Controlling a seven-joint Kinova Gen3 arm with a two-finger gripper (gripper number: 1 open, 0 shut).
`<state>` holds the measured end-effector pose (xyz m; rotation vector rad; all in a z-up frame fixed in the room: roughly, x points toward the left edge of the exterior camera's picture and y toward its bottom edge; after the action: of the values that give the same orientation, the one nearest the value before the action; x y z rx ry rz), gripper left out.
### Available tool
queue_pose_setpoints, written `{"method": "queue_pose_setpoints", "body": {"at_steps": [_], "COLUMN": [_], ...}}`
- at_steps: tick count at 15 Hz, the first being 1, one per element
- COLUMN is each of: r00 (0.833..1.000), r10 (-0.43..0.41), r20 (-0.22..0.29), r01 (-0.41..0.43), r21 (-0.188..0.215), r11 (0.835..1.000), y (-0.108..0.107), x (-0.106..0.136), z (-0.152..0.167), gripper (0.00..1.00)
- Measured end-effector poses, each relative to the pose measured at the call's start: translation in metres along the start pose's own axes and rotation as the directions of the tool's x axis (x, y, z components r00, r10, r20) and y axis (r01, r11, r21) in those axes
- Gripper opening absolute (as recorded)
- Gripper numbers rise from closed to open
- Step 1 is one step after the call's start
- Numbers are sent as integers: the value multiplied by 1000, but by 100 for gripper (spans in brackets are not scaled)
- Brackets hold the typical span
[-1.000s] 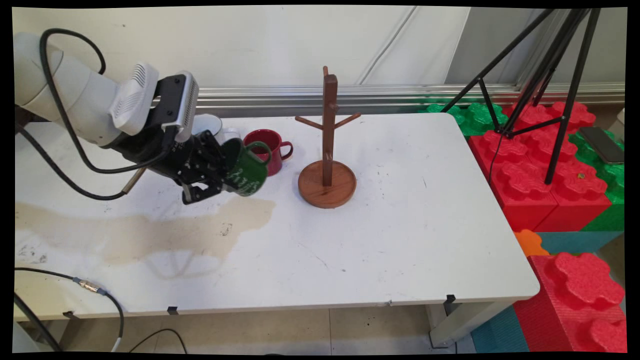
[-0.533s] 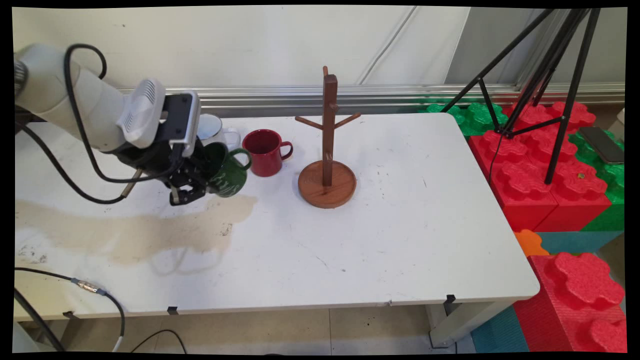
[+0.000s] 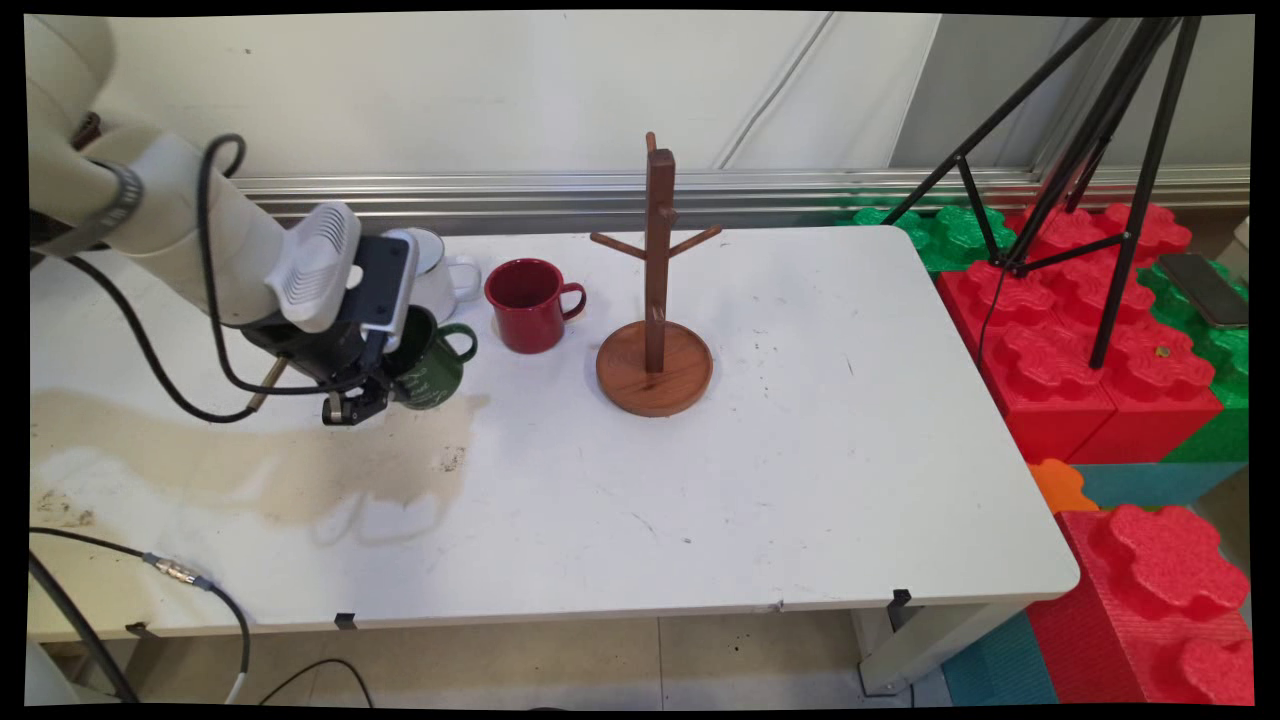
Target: Place the picked object on the table
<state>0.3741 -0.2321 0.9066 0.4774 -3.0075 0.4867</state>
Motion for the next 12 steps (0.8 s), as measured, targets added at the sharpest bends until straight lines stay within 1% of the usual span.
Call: {"method": "queue_pose_setpoints", "body": {"at_steps": [4, 12], "r00": [998, 990], "r10": [19, 44], "r20": [62, 135], "r01": [-18, -38], "r21": [-18, -45], "r11": [1000, 998], "y": [-1, -3], "x": [7, 20], "z": [15, 41], "gripper": [0, 0]}}
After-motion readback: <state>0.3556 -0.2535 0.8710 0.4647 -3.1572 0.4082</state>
